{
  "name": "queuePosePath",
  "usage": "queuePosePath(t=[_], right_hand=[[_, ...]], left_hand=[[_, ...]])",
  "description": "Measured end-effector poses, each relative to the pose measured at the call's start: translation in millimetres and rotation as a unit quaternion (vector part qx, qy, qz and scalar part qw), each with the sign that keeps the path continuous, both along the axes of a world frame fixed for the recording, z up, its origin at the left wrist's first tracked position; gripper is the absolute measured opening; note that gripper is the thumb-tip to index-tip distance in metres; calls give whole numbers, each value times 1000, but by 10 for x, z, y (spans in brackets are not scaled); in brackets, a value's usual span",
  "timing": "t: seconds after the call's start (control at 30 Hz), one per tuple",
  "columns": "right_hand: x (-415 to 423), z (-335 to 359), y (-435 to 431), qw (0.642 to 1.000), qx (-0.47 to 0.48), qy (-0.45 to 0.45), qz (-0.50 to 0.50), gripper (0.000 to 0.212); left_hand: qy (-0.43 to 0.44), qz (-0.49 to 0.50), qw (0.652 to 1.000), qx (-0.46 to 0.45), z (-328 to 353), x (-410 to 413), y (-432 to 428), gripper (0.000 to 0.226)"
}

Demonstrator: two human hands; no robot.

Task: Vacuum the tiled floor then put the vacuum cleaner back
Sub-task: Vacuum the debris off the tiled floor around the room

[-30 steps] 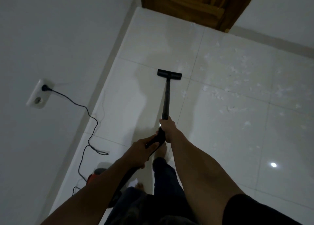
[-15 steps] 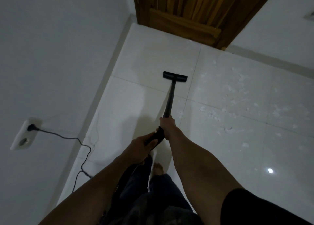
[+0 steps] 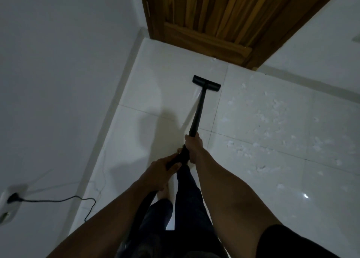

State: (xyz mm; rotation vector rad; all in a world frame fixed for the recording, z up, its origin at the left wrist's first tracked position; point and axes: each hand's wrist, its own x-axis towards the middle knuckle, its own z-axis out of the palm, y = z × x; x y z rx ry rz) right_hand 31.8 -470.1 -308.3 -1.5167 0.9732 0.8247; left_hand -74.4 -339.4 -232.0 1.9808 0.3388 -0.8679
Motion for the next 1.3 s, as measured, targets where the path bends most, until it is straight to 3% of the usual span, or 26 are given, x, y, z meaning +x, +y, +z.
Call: queuePosePath(t=[0.6, 0.93, 1.3], right_hand=[[1972, -214, -326, 999, -21, -11, -45, 54], [2088, -267, -419, 999, -23, 16, -40, 55], [1756, -98, -183, 999, -37, -17, -36, 57]], left_hand=[[37, 10, 999, -15, -209, 2015, -369, 53], [53, -9, 998, -15, -258, 2157, -426, 54], [38, 23, 999, -3, -111, 1764, -278, 55]])
